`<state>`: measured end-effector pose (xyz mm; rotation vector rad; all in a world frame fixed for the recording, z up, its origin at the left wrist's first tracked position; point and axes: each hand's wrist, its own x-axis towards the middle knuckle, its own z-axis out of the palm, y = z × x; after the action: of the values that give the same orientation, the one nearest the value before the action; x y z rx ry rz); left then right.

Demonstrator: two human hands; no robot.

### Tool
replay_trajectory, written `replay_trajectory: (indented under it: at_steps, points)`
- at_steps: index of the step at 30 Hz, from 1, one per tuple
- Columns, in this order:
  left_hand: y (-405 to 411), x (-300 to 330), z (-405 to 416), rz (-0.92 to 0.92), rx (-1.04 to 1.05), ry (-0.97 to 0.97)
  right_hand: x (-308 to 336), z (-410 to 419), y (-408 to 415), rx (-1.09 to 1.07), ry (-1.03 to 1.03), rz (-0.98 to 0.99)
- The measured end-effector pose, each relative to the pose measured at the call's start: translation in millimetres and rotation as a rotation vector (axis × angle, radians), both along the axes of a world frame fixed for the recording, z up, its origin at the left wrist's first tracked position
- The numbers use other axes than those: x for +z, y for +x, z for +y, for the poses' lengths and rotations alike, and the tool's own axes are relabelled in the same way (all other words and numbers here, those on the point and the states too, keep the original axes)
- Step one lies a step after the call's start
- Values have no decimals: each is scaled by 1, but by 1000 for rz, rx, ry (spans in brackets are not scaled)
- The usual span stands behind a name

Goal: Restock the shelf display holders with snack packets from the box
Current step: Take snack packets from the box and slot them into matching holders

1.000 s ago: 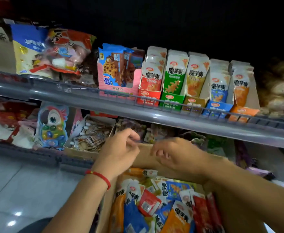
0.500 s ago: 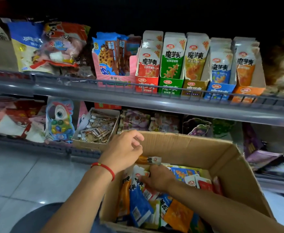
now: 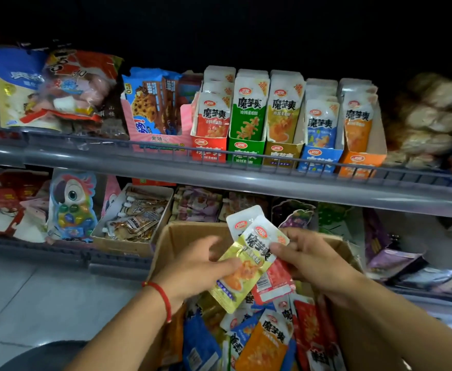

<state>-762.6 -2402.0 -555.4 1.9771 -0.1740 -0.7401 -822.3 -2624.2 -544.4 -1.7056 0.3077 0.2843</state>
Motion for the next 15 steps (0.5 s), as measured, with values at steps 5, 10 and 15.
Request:
replay_trajectory:
  at_steps: [5, 10, 15]
  points:
    - [-14, 2, -23, 86, 60, -227, 1, -8, -6, -86, 125, -39]
    - [-10, 4, -30, 1, 150, -211, 3, -19, -8, -160, -49, -148]
    - [-11, 7, -33, 33, 163, -263, 4, -30, -10, -186, -122, -229]
